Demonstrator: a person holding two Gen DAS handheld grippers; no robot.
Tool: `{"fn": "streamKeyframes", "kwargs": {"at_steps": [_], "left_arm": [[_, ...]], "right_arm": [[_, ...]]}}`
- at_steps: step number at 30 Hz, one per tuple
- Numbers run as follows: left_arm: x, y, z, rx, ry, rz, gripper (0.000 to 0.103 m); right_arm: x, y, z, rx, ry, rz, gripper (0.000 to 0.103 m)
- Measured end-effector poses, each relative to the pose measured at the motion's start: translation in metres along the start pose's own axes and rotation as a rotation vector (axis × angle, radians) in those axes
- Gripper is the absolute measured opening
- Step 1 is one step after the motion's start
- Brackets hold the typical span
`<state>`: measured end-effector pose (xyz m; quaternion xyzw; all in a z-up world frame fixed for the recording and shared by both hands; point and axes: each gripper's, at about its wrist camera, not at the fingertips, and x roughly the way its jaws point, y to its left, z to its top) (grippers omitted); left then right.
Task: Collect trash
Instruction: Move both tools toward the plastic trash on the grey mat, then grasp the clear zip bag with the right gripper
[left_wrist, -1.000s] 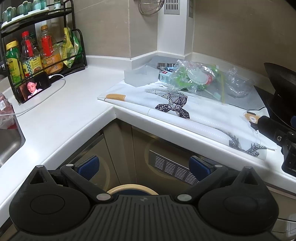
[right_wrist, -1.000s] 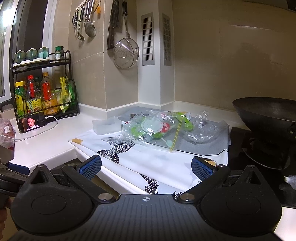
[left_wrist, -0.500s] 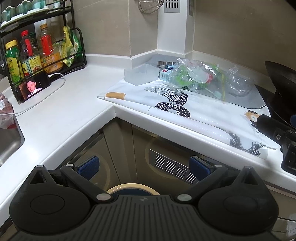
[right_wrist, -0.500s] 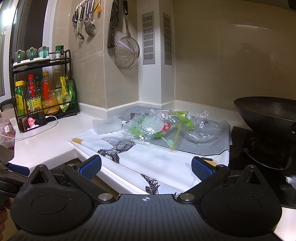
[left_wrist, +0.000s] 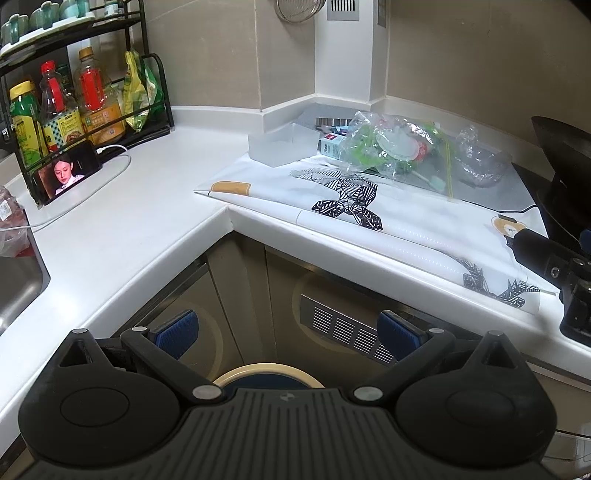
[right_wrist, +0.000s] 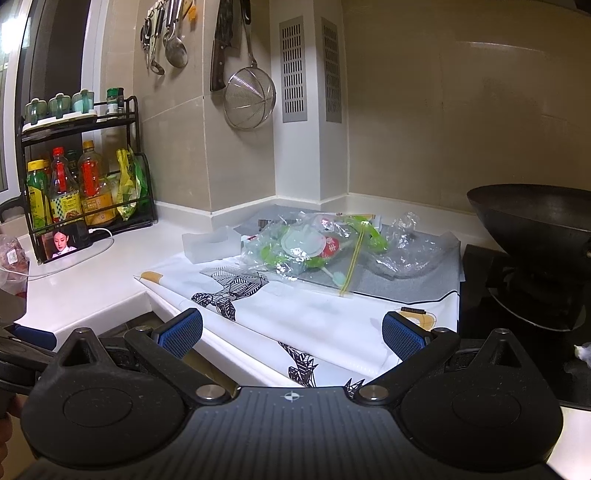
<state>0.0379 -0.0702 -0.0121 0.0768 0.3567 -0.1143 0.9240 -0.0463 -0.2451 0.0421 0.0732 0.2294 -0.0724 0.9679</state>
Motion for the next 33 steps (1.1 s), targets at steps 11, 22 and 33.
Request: {"fn": "streamKeyframes", "kwargs": {"at_steps": [11, 22, 33], "left_arm": [[0.010, -0.004, -0.001, 0.013, 0.024, 0.011, 0.103], [0.024, -0.008, -0.002, 0.016, 0.068, 0.037, 0.103], [0.042, -0.015, -0.005, 0.037, 0.115, 0.052, 0.103]], "right_arm": [[0.008, -0.008, -0.004, 0.017, 0.019, 0.000, 0.103], [0.025, -0.017, -0.011, 0.040, 0.054, 0.013, 0.103], [0.040, -0.029, -0.016, 0.063, 0.072, -0.005, 0.103]]}}
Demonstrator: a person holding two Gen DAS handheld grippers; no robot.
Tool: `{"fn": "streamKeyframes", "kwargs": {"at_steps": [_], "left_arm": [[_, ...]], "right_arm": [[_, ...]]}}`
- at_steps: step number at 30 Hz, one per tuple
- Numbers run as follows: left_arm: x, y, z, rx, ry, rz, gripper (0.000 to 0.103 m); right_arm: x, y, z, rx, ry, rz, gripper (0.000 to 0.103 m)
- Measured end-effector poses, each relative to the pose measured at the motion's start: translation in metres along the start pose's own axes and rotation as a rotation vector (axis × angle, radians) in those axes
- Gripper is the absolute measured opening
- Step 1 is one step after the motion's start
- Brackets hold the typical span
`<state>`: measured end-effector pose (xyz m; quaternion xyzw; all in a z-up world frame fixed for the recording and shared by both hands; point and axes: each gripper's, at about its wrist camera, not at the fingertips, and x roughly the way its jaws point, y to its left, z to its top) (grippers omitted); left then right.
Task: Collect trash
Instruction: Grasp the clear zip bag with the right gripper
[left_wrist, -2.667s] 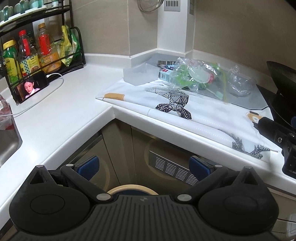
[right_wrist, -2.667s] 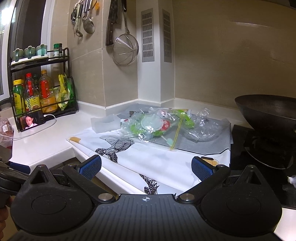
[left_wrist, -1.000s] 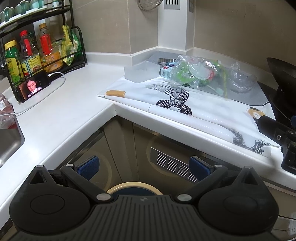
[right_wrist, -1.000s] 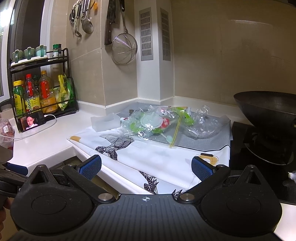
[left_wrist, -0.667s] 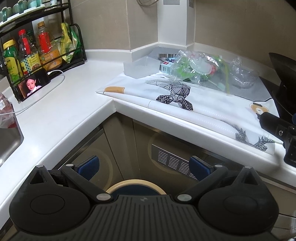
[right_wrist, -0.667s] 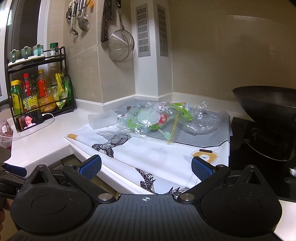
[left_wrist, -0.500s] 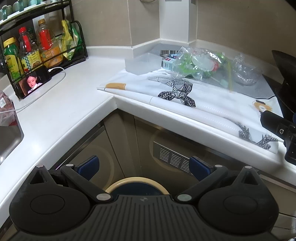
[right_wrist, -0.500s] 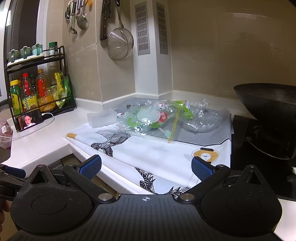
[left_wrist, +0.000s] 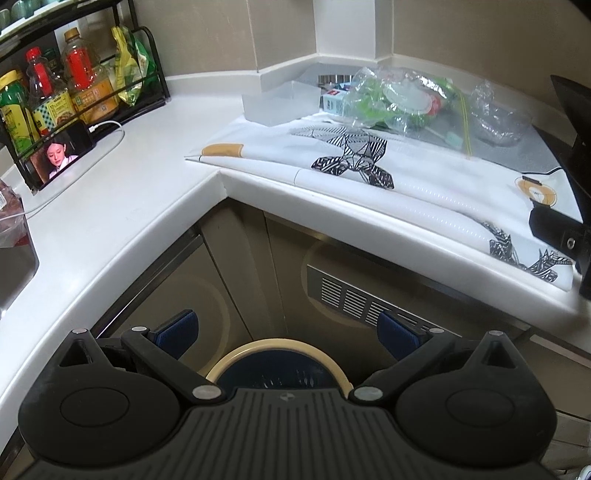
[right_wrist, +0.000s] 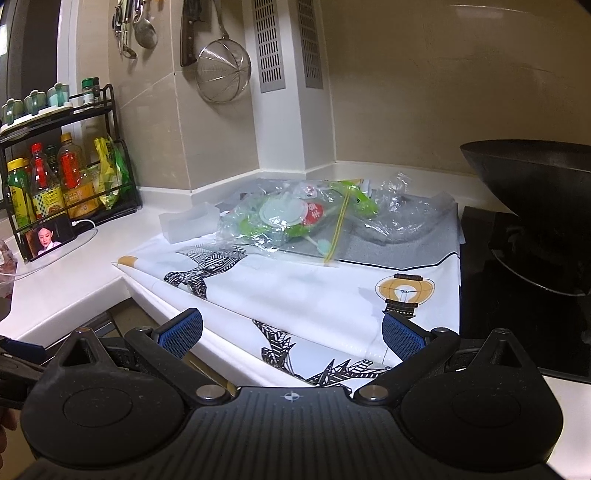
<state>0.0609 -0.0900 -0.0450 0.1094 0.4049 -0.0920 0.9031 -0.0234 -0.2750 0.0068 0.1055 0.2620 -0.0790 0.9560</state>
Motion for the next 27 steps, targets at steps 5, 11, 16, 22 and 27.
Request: {"fn": "streamKeyframes", "kwargs": {"at_steps": [5, 11, 16, 22, 27], "left_arm": [[0.006, 0.001, 0.000, -0.001, 0.019, 0.005, 0.103], [0.012, 0.002, 0.003, -0.001, 0.035, 0.022, 0.103], [0.016, 0.007, 0.005, -0.017, 0.048, 0.044, 0.103], [0.018, 0.011, 0.008, -0.025, 0.061, 0.072, 0.103], [0.018, 0.016, 0.010, -0.023, 0.067, 0.097, 0.103]], "right_arm": [[0.012, -0.007, 0.002, -0.007, 0.000, -0.021, 0.103], [0.029, -0.015, 0.014, -0.022, -0.017, -0.046, 0.103], [0.054, -0.020, 0.030, -0.068, -0.049, -0.070, 0.103], [0.119, -0.037, 0.060, 0.007, -0.003, -0.037, 0.103], [0.181, -0.051, 0.071, 0.091, 0.074, 0.034, 0.103]]}}
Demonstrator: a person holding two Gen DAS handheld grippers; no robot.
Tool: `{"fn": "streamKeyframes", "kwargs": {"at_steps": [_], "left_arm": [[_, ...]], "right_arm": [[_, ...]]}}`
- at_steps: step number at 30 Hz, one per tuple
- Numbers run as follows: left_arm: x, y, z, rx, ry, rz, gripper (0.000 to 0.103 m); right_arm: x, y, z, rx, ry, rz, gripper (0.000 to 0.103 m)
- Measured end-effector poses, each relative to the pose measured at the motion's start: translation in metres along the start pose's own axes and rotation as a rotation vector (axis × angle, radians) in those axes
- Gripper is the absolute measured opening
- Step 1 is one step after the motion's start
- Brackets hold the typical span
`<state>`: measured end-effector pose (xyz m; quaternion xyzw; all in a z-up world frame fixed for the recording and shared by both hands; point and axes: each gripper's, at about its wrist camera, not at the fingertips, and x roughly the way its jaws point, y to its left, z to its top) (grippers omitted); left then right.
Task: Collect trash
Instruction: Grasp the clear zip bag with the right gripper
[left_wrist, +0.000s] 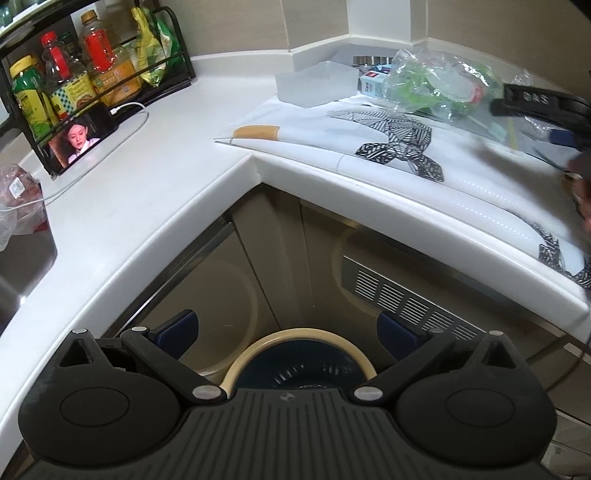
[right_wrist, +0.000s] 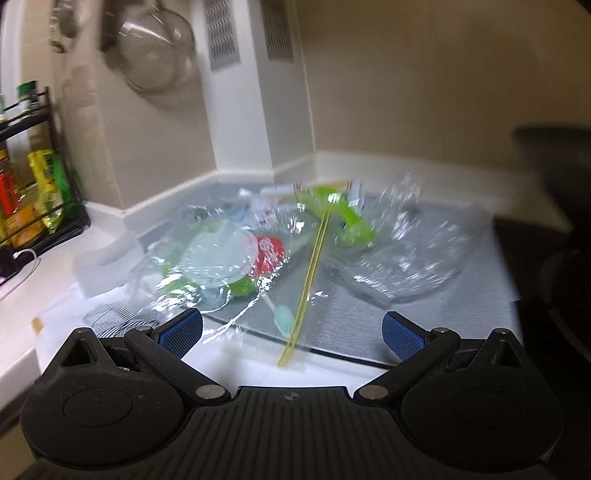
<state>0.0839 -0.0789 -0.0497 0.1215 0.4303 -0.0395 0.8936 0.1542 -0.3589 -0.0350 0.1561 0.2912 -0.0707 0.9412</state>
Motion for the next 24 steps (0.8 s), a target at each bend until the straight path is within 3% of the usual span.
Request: {"fn": "streamKeyframes", "kwargs": {"at_steps": [6, 10, 11, 13, 15, 17, 24], "left_arm": [[0.010, 0.005, 0.008, -0.007, 0.035, 0.036, 0.103], [0.014, 0.005, 0.023, 0.014, 0.021, 0.078, 0.103], [0.015, 0.004, 0.029, 0.020, 0.009, 0.090, 0.103], [0.019, 0.004, 0.042, 0.024, -0.011, 0.109, 0.103], [0.023, 0.003, 0.057, 0.022, -0.037, 0.106, 0.103], [0.026, 0.003, 0.072, 0.019, -0.069, 0.092, 0.103], [0.046, 0.011, 0.126, -0.037, -0.126, 0.058, 0.103]], "right_arm": [[0.040, -0.010, 0.013, 0.100, 0.011, 0.073, 0.103], [0.055, -0.014, 0.014, 0.174, 0.039, 0.181, 0.100], [0.054, -0.012, 0.012, 0.171, 0.031, 0.187, 0.092], [0.049, -0.010, 0.011, 0.139, 0.025, 0.189, 0.032], [0.041, -0.013, 0.010, 0.137, -0.011, 0.208, 0.011], [0.035, -0.016, 0.013, 0.150, -0.034, 0.227, 0.003], [-0.002, -0.018, 0.023, 0.159, -0.247, 0.221, 0.002]]}}
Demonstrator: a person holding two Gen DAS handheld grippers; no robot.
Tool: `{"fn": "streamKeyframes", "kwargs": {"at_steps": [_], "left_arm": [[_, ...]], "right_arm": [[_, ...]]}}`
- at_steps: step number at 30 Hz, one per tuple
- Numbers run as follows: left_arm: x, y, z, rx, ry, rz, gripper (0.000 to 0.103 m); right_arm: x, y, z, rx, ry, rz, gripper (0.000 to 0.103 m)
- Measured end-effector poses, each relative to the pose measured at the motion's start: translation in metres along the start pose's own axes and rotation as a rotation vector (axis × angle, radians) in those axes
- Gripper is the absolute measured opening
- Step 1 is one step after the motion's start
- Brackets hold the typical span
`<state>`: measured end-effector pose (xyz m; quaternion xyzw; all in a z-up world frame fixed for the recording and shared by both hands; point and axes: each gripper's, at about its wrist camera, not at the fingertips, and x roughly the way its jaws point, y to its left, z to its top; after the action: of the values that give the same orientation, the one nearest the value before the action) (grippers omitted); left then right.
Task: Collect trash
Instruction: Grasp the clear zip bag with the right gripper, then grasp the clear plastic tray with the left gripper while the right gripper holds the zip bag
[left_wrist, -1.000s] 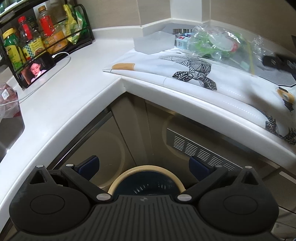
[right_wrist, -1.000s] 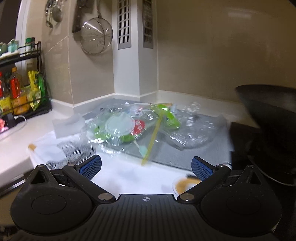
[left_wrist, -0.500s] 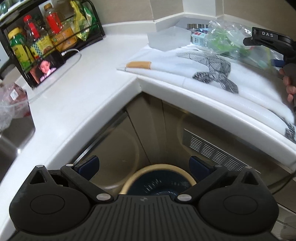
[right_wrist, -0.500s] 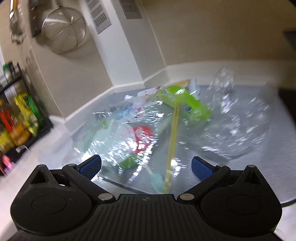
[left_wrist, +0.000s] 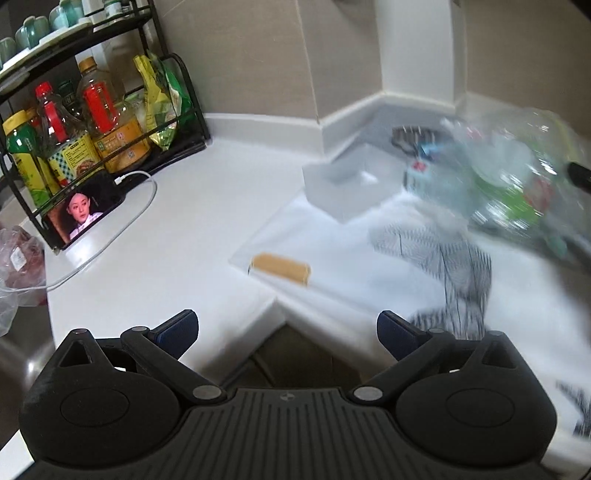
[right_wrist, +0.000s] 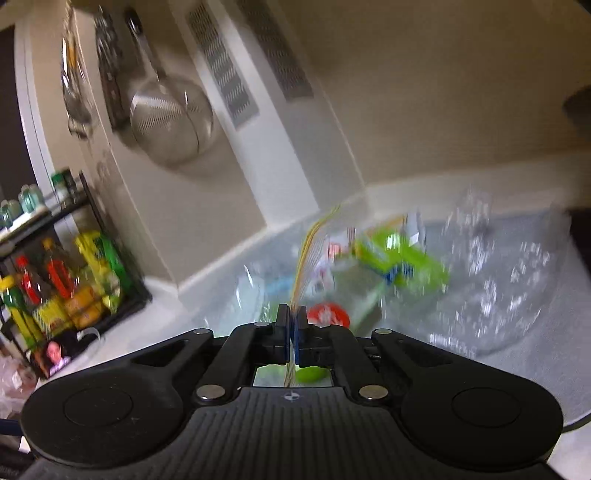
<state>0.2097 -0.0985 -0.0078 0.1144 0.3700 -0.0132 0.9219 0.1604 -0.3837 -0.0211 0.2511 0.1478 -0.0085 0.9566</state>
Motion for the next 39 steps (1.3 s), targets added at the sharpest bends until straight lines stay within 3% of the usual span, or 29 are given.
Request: {"fn": "streamKeyframes", "kwargs": {"at_steps": [3, 5, 11, 16, 17, 19, 21, 23, 26, 30, 33, 35, 39], "left_arm": [[0.007, 0.001, 0.013, 0.009, -0.037, 0.001, 0.103], [0.013, 0.000, 0.022, 0.029, -0.067, 0.003, 0.103], [0.044, -0.009, 0.052, 0.051, -0.098, -0.046, 0.103], [0.075, -0.006, 0.072, -0.026, -0.058, -0.075, 0.103], [0.080, -0.003, 0.076, -0.051, -0.046, -0.081, 0.103], [0.088, 0.001, 0.083, -0.099, -0.032, -0.091, 0.103], [0.095, 0.003, 0.089, -0.135, -0.027, -0.094, 0.103], [0.097, 0.004, 0.094, -0.142, -0.049, -0.099, 0.103], [0.095, -0.003, 0.098, -0.052, -0.123, -0.118, 0.103], [0.099, -0.018, 0.102, 0.208, -0.169, -0.220, 0.103], [0.105, -0.034, 0.101, 0.373, -0.190, -0.206, 0.103], [0.113, -0.044, 0.103, 0.462, -0.173, -0.212, 0.103], [0.130, -0.059, 0.107, 0.541, -0.115, -0.221, 0.103]], "right_arm": [[-0.020, 0.004, 0.008, -0.018, -0.144, 0.025, 0.002], [-0.021, 0.004, 0.010, -0.030, -0.171, 0.040, 0.002], [-0.015, -0.001, 0.008, 0.001, -0.140, 0.065, 0.002], [-0.003, -0.007, 0.005, 0.032, -0.082, -0.065, 0.010], [-0.002, -0.010, 0.004, 0.052, -0.068, -0.087, 0.015], [-0.001, -0.015, 0.004, 0.092, -0.070, -0.123, 0.061], [-0.001, -0.018, 0.003, 0.110, -0.081, -0.132, 0.079], [-0.001, -0.019, 0.001, 0.112, -0.082, -0.136, 0.082], [0.001, -0.015, -0.001, 0.089, -0.066, -0.092, 0.089], [0.013, -0.003, -0.007, 0.012, 0.025, -0.037, 0.093], [0.016, 0.006, -0.013, -0.032, 0.057, -0.027, 0.093], [0.018, 0.009, -0.014, -0.036, 0.065, -0.019, 0.093], [0.018, 0.009, -0.014, -0.027, 0.078, -0.012, 0.093]]}}
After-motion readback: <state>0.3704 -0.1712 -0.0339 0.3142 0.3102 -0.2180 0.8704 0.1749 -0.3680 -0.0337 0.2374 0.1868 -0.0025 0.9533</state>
